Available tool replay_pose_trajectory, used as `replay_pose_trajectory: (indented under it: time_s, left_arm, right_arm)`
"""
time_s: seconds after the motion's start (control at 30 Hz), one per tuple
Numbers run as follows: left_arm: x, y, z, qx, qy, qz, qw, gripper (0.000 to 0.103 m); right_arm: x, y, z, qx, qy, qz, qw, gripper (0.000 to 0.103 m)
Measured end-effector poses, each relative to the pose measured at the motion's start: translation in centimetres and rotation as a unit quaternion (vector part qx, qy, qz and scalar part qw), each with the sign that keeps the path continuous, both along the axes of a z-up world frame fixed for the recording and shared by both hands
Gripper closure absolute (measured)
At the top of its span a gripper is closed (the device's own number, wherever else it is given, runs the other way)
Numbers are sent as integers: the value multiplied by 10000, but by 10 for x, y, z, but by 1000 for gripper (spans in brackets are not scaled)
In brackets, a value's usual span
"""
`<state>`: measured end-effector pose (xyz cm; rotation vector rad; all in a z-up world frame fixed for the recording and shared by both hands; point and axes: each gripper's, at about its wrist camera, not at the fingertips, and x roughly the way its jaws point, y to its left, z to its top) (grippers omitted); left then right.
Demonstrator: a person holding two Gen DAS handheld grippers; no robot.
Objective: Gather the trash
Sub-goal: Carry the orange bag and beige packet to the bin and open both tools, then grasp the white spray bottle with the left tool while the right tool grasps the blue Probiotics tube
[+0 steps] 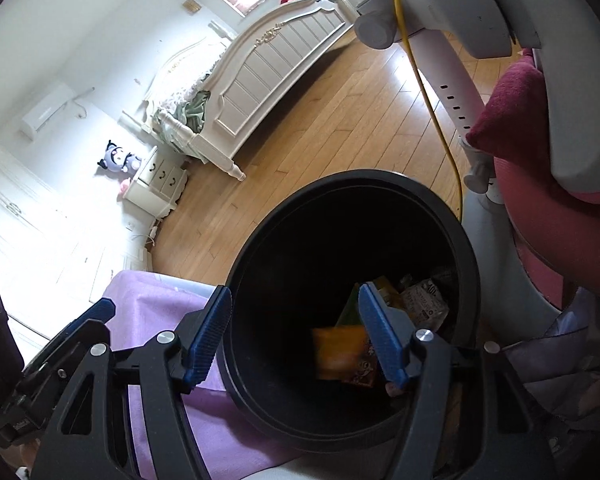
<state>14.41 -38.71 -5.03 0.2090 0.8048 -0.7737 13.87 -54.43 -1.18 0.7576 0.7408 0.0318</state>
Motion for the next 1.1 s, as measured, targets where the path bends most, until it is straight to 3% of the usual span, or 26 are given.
replay_pose_trajectory:
  time_s: [0.23, 0.43, 0.67, 0.83, 0.97, 1.1]
  left_arm:
    - [-3, 65, 15, -264, -45, 648, 9975, 18]
    - [1, 145, 21, -474, 3, 1449, 9883, 18]
    - [3, 258, 29, -778, -31, 2518, 9647, 18]
    - [1, 332, 26, -912, -5, 3268, 9407, 18]
    - [4, 370, 23, -851, 38, 3538, 9315, 18]
    - [17, 396, 14, -772, 192, 3657, 9273, 24]
  right_arm:
    - [2, 38, 15, -295, -52, 385, 9988, 37]
    - [8, 85, 33, -597, -164, 941, 9936, 37]
    - [17, 147, 56, -917, -316, 1591, 9825, 38]
    - [23, 194, 66, -1068, -386, 2104, 9710, 42]
    - [28, 229, 74, -1197, -423, 2499, 9599, 46]
    - [32, 265, 81, -1291, -445, 2786, 9507, 46]
